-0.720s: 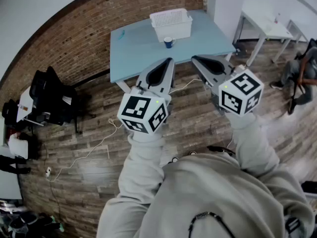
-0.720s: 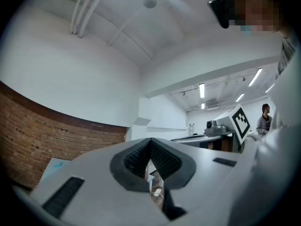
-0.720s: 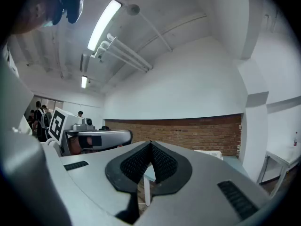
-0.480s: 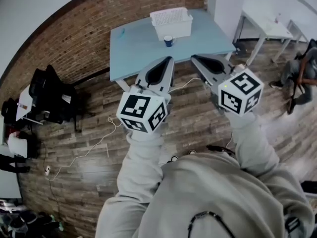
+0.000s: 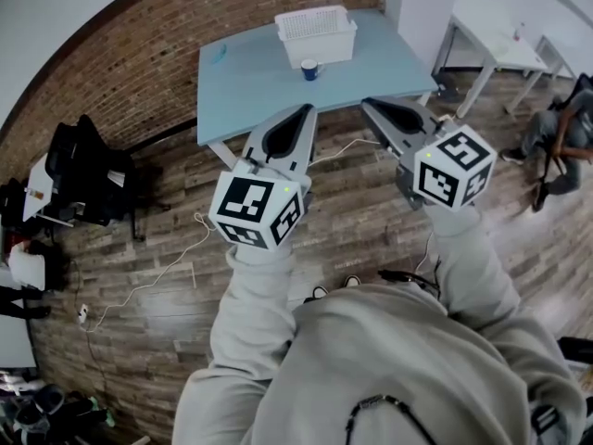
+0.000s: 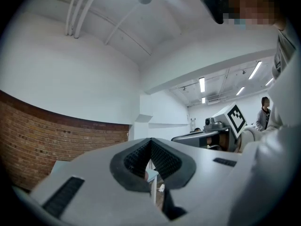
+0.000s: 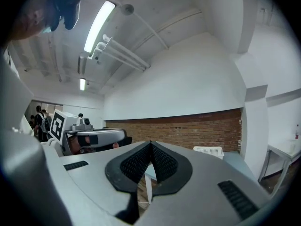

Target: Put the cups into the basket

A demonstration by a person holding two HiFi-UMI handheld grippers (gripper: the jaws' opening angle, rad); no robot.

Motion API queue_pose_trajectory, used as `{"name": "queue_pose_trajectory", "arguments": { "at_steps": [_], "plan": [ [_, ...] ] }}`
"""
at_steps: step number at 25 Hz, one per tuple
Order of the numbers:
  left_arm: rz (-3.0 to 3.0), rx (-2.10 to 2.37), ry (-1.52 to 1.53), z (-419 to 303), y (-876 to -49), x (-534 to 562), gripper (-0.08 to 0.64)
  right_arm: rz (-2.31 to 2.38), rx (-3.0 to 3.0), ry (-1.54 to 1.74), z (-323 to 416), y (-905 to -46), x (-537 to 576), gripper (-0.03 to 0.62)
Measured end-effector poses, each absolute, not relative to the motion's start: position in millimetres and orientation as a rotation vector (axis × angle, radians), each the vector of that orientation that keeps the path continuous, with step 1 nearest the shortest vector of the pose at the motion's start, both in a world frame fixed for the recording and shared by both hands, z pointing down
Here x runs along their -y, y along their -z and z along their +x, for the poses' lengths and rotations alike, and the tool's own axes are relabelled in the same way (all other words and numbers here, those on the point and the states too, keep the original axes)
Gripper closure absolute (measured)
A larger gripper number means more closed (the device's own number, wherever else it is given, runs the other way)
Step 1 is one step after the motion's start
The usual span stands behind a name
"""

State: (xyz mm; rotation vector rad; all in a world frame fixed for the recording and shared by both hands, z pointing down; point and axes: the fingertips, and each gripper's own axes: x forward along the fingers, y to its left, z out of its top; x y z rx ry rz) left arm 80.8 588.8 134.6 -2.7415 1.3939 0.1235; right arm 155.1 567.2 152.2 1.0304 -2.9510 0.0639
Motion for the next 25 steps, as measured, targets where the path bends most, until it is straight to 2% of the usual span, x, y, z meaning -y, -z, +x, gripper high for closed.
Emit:
{"name": "queue_pose_trajectory", "arguments": {
  "at_steps": [14,25],
  "plan": [
    [-2.751,-1.428,-0.108,98.2,-150.7,-541.9,0.565,1.012,2.949,-0.137,184.5,-169.2,-520.8,0.583],
    [-2.754,-1.467,-0.140,75.2,-170.7,-445.2,0.565,0.964,2.938,-0.167,164.9,-196.2,-430.5,0.584]
  ]
}}
